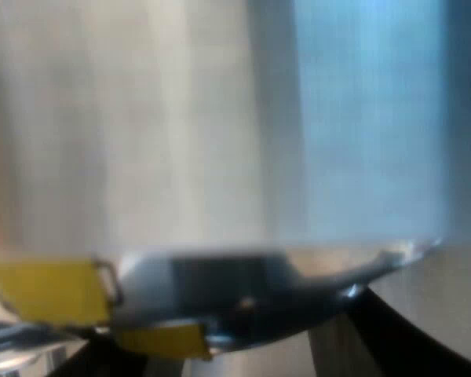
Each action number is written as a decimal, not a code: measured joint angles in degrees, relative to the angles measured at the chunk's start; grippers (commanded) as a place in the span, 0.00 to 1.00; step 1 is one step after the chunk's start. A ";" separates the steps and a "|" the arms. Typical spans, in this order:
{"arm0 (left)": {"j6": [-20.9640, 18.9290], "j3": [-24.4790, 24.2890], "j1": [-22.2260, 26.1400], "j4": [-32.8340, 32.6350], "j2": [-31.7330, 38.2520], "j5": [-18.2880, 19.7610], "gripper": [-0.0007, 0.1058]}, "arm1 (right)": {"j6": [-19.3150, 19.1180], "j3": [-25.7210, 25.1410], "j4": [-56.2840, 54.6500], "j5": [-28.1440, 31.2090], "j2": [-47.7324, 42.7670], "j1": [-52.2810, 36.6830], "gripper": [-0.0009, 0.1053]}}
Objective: Put the handle in the coffee machine
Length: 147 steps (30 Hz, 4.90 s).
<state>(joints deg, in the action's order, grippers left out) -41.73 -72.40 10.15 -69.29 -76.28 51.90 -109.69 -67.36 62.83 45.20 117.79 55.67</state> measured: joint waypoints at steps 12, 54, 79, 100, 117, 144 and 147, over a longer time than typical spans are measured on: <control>1.02 -0.12 1.60 2.35 0.56 -8.49 0.01 | -0.01 0.00 0.00 0.00 0.00 0.00 0.38; -2.31 3.07 -7.66 -2.41 -9.40 -15.77 0.01 | -2.65 0.10 0.65 0.00 0.00 0.00 0.38; -20.58 16.36 -8.84 9.66 3.20 -10.99 0.01 | -2.63 0.59 0.79 0.73 0.00 0.00 0.38; -31.28 20.15 -16.81 13.62 10.42 -19.58 0.01 | -1.61 0.99 -7.71 6.64 -2.89 1.03 0.38; -32.15 20.15 -16.96 12.77 11.03 -19.01 0.01 | 6.83 13.26 -27.55 -0.51 -18.43 2.20 0.38; -47.76 20.31 -24.25 11.43 12.77 -23.44 0.01 | 7.82 27.05 -65.54 -22.46 -67.09 3.37 0.41; -48.81 20.33 -25.68 11.87 12.77 -23.27 0.01 | 7.91 27.05 -67.33 -23.15 -70.18 3.37 0.52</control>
<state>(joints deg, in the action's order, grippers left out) -90.54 -52.06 -15.53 -57.42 -63.51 28.63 -101.78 -40.30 -4.50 22.05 47.60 59.04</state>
